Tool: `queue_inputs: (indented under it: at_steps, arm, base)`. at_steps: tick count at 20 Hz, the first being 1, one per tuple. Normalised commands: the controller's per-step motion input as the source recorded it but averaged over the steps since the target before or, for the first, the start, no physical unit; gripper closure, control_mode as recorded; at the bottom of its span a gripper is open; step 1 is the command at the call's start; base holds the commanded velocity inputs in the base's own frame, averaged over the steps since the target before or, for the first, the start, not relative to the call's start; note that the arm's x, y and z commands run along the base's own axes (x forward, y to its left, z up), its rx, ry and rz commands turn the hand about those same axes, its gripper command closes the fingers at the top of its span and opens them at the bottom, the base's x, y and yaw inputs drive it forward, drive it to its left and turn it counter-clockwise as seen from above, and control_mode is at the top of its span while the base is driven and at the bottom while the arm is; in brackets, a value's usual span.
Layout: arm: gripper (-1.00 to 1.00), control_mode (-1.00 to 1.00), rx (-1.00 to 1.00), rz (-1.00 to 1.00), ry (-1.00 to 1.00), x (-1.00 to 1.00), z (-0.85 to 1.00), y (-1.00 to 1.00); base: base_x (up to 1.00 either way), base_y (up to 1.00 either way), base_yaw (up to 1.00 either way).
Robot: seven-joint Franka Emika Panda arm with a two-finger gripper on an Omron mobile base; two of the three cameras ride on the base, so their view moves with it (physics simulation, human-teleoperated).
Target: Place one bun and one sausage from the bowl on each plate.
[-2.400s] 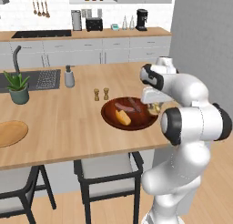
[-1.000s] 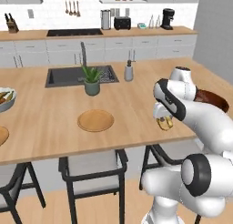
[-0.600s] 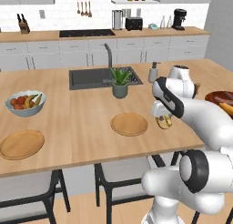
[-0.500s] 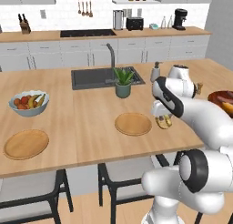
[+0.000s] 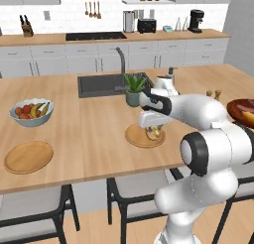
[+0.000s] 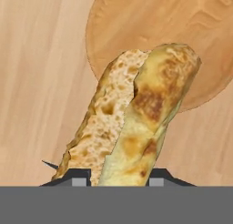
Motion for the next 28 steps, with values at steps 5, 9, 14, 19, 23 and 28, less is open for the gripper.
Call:
queue_inputs:
  at_steps: [5,9,14,19,23,28]
  arm:
    - [1.0,-1.0,0.0,0.0,0.05,1.0,-0.19,0.77]
    - [1.0,-1.0,0.0,0.03,0.0,0.66,-0.23,0.62]
    - [1.0,-1.0,-0.07,0.0,0.01,0.25,-0.03,-0.43]
    - [1.0,-1.0,-0.02,0.05,0.01,0.17,-0.38,-0.66]
    - [1.0,-1.0,0.0,0.03,0.0,0.0,-0.56,-0.49]
    - [1.0,-1.0,0.0,0.0,-0.02,-0.03,-0.05,-0.52]
  base:
    - [0.0,0.0,0.0]
    - [0.0,0.0,0.0]
    - [0.0,0.0,0.0]
    - [0.0,0.0,0.0]
    - [0.0,0.0,0.0]
    - [0.0,0.0,0.0]
